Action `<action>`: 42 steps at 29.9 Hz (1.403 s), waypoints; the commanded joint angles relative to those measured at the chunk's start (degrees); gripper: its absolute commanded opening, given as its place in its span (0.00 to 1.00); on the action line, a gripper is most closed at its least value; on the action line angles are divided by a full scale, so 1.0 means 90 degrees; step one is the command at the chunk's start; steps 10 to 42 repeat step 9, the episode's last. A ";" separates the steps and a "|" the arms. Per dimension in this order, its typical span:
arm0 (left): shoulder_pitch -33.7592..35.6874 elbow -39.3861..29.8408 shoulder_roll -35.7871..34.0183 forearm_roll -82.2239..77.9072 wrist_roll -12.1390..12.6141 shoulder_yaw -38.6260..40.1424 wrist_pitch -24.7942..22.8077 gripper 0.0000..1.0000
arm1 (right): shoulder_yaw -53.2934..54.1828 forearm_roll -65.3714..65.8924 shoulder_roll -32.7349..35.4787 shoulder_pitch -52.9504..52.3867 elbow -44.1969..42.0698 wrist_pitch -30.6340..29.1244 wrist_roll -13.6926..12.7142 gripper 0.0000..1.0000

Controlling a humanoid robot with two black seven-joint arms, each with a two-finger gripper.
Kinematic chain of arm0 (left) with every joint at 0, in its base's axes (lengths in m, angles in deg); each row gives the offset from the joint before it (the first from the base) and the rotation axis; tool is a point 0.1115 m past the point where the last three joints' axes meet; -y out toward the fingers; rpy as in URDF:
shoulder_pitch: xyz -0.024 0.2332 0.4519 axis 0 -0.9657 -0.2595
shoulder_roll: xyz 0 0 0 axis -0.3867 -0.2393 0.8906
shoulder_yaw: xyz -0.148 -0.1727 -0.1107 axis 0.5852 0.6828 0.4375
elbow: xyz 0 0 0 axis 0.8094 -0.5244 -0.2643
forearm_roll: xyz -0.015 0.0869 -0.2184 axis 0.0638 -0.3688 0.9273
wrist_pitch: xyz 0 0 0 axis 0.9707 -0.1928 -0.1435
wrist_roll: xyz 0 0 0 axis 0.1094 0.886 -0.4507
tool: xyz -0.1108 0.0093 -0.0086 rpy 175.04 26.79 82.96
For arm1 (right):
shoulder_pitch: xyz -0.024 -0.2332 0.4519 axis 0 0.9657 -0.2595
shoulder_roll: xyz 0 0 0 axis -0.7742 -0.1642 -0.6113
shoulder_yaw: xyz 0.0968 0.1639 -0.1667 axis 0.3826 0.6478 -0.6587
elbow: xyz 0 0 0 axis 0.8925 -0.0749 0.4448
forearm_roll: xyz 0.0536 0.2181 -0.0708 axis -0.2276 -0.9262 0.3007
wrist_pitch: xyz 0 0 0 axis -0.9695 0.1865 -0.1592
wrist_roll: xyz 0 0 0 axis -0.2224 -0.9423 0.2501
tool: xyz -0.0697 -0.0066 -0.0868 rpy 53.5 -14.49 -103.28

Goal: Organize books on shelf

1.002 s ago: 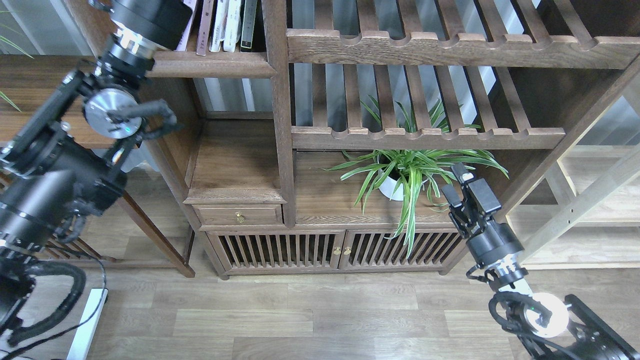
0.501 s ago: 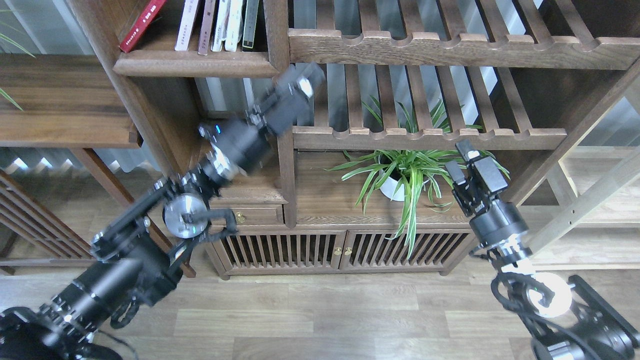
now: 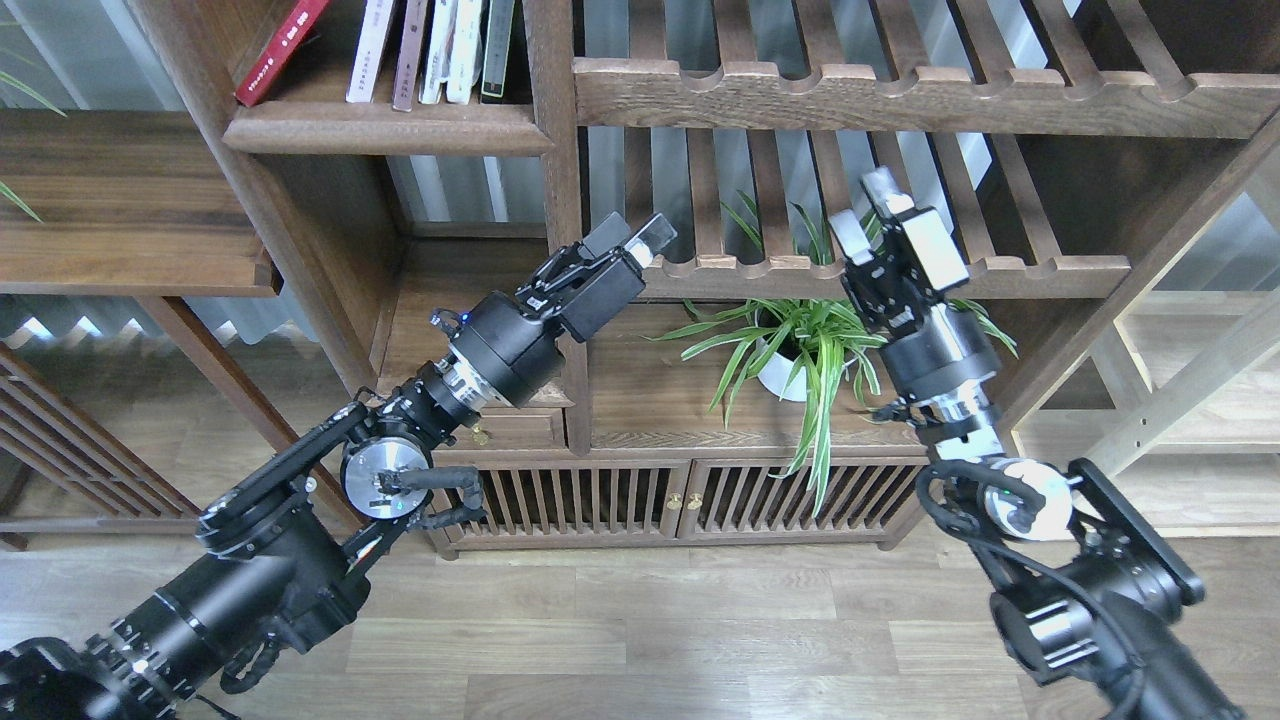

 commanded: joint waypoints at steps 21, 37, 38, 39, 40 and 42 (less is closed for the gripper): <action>0.0068 -0.0038 0.0000 0.0000 0.0000 0.0048 0.0000 0.98 | -0.0062 0.0178 -0.0287 -0.0092 0.0001 0.0103 -0.0004 0.90; 0.0068 -0.0038 0.0000 0.0000 0.0000 0.0048 0.0000 0.98 | -0.0062 0.0178 -0.0287 -0.0092 0.0001 0.0103 -0.0004 0.90; 0.0068 -0.0038 0.0000 0.0000 0.0000 0.0048 0.0000 0.98 | -0.0062 0.0178 -0.0287 -0.0092 0.0001 0.0103 -0.0004 0.90; 0.0068 -0.0038 0.0000 0.0000 0.0000 0.0048 0.0000 0.98 | -0.0062 0.0178 -0.0287 -0.0092 0.0001 0.0103 -0.0004 0.90; 0.0068 -0.0038 0.0000 0.0000 0.0000 0.0048 0.0000 0.98 | -0.0062 0.0178 -0.0287 -0.0092 0.0001 0.0103 -0.0004 0.90; 0.0068 -0.0038 0.0000 0.0000 0.0000 0.0048 0.0000 0.98 | -0.0062 0.0178 -0.0287 -0.0092 0.0001 0.0103 -0.0004 0.90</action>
